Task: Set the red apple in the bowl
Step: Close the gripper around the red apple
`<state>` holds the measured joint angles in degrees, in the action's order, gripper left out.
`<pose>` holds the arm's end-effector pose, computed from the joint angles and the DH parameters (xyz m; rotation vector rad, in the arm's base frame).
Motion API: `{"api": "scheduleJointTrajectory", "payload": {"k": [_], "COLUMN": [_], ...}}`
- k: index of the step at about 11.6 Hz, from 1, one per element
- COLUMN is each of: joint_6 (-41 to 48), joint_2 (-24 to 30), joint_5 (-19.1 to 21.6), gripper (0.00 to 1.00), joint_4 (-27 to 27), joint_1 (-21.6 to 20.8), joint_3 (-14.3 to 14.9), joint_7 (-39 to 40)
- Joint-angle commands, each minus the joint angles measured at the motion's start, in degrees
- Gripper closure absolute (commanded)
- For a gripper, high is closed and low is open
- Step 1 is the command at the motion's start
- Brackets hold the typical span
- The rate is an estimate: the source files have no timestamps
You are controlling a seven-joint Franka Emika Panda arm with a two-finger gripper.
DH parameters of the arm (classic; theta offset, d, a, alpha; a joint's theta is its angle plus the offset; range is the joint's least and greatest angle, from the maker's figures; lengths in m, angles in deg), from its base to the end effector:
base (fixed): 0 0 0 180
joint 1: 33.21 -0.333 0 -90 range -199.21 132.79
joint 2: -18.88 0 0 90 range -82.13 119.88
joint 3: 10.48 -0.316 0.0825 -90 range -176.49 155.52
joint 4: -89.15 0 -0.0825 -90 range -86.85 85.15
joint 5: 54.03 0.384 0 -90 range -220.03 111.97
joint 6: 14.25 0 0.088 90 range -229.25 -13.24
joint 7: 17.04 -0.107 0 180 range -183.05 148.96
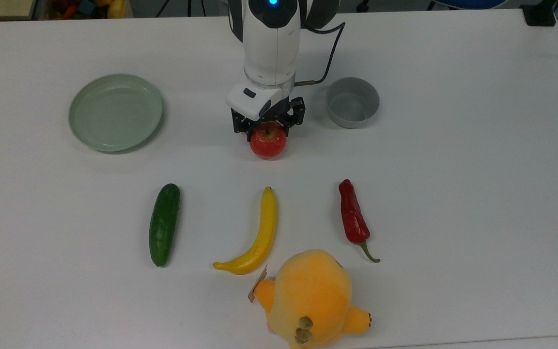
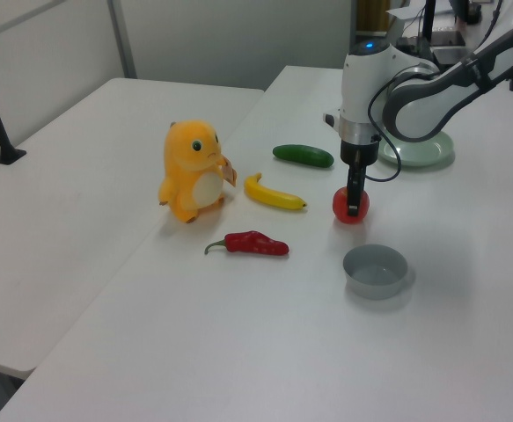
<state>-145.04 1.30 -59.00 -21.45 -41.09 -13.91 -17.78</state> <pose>0.6085 0.1178 0.3343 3.0751 0.3652 0.0795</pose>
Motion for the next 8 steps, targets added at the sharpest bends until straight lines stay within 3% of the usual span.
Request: {"api": "scheduleJointTrajectory", "payload": {"k": [1, 8], "joint_6": [-2.62, 1.93], "joint_2": [-0.01, 6.48], "joint_5": [-1.27, -0.92], "gripper": [0.93, 0.96], "joint_4": [-1.11, -0.24], "joint_1": [0.32, 0.85], "joint_3": [-0.18, 0.17], "joint_7": [-1.11, -1.11]}}
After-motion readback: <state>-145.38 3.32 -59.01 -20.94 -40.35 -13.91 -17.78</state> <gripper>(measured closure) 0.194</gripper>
